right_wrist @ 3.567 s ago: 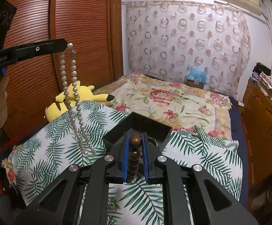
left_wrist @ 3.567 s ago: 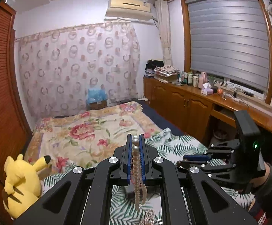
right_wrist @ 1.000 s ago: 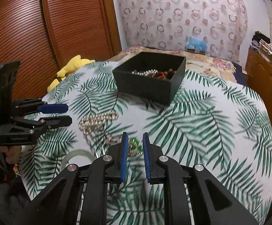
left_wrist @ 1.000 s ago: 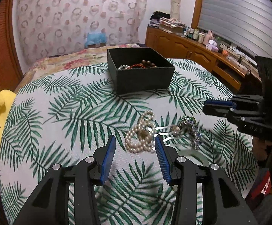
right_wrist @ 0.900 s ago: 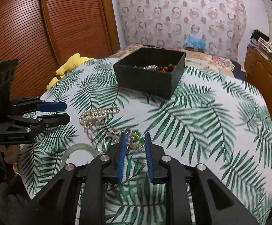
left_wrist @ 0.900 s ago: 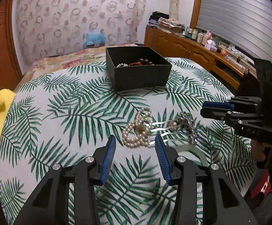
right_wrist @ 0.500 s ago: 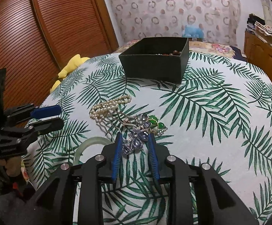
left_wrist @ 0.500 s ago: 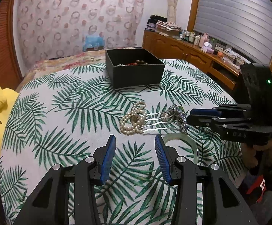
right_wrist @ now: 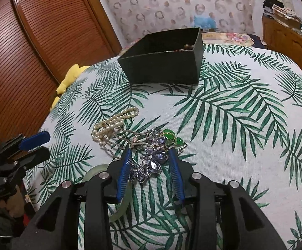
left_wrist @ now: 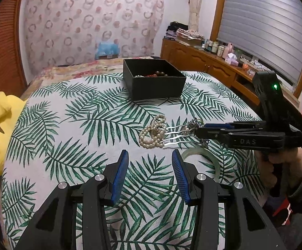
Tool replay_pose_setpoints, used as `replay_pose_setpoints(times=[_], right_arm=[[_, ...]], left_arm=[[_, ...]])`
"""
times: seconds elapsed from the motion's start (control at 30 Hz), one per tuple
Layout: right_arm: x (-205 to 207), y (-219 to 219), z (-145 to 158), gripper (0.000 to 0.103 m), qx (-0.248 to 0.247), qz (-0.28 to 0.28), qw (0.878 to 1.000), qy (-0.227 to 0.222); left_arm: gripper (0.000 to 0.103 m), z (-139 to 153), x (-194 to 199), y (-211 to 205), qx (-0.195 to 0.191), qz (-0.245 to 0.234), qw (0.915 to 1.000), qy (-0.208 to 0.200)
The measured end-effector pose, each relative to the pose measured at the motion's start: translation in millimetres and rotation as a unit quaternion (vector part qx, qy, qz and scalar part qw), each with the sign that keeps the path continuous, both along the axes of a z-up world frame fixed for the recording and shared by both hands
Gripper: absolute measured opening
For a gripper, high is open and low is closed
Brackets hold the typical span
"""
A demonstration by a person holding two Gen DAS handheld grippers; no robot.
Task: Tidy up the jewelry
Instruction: 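Grasp the blue crystal brooch with the right tool, then grasp the remaining pearl strand with the left tool while the right tool holds the brooch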
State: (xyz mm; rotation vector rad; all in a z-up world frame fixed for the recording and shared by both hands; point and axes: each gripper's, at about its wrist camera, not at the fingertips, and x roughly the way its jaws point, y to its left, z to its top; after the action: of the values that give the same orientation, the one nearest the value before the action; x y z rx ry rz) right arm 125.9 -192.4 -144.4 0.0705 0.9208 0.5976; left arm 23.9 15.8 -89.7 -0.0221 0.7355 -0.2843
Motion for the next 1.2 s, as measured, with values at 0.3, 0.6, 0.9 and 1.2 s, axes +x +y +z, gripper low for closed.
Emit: replay_pose_setpoints(times=[0.3,0.6,0.9,1.2], right_arm=[[4.6,3.6,6.2,0.025,-0.037,-0.002,0.999,-0.03],[1.3,-27.0,16.9,0.024,-0.032,-0.017,0.998,-0.053],[0.8,-40.2,30.2,0.024,-0.094,-0.026,0.991,-0.091],[15.2,-62.8,32.0,0.023,-0.106,-0.056,0.987,-0.109]], left_arm=[[0.041,-3.6,-1.0,-4.2,-0.001,-0.002,1.0,0.003],[0.041,-9.2,3.0,-7.3,0.001,-0.006,0.9999,0.01],[0.041,-14.5,21.8,-18.8,0.013,-0.016,0.9996,0.018],[0.041,-20.8,24.9,-23.7,0.014,-0.019,0.9994,0.025]])
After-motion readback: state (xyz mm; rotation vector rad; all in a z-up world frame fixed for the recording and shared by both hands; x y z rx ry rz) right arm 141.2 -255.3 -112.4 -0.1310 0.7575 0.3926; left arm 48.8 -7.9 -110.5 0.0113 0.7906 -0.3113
